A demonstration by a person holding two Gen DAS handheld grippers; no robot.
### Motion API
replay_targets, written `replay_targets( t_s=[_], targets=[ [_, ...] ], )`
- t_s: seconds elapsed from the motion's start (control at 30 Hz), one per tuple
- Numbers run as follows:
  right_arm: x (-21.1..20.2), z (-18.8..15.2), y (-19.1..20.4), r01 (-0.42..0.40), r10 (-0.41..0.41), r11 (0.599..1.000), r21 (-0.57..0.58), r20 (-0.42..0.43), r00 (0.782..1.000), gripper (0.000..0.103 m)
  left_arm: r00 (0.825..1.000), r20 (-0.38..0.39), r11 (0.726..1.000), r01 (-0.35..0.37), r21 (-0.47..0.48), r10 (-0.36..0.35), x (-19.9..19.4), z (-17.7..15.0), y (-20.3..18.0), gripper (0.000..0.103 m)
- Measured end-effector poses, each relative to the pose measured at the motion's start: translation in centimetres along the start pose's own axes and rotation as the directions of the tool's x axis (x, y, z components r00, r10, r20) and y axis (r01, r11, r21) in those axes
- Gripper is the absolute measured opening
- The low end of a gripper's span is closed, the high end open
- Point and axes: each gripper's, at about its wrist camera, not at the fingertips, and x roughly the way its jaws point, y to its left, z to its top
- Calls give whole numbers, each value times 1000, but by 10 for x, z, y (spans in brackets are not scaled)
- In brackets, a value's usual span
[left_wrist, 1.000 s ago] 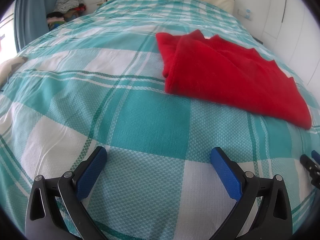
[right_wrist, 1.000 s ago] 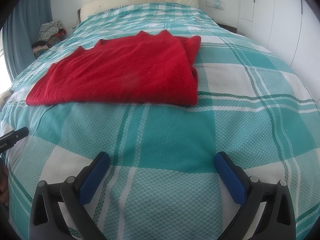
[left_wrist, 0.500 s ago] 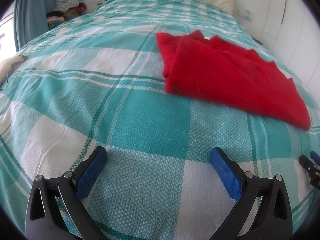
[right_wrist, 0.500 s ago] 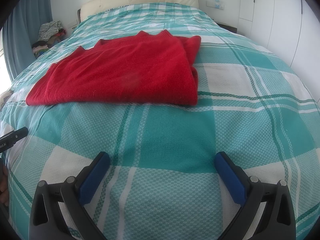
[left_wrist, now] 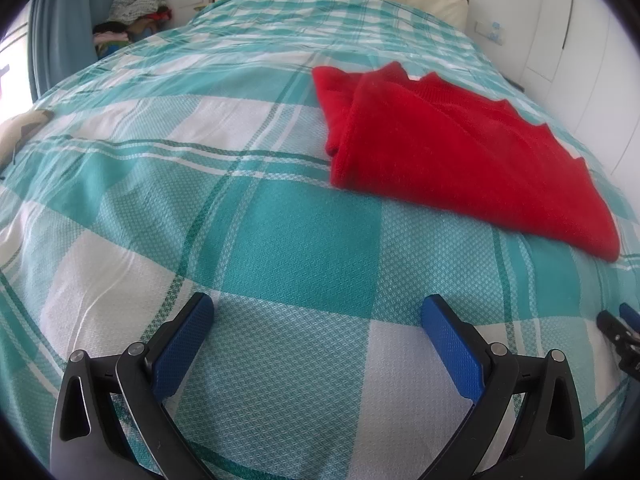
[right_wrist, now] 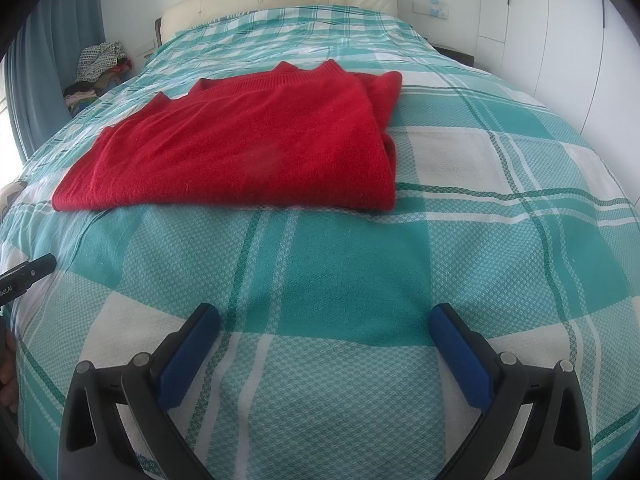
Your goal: Fold small clothes
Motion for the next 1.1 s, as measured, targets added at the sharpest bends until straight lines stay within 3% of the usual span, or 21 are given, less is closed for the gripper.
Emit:
replay_targets(
  t_s=[1.1],
  targets=[
    [1, 0, -1, -1, 1, 1000, 1, -1, 1000, 103, 1000, 9, 1000, 24, -18, -24, 0, -1, 3, 103]
  ],
)
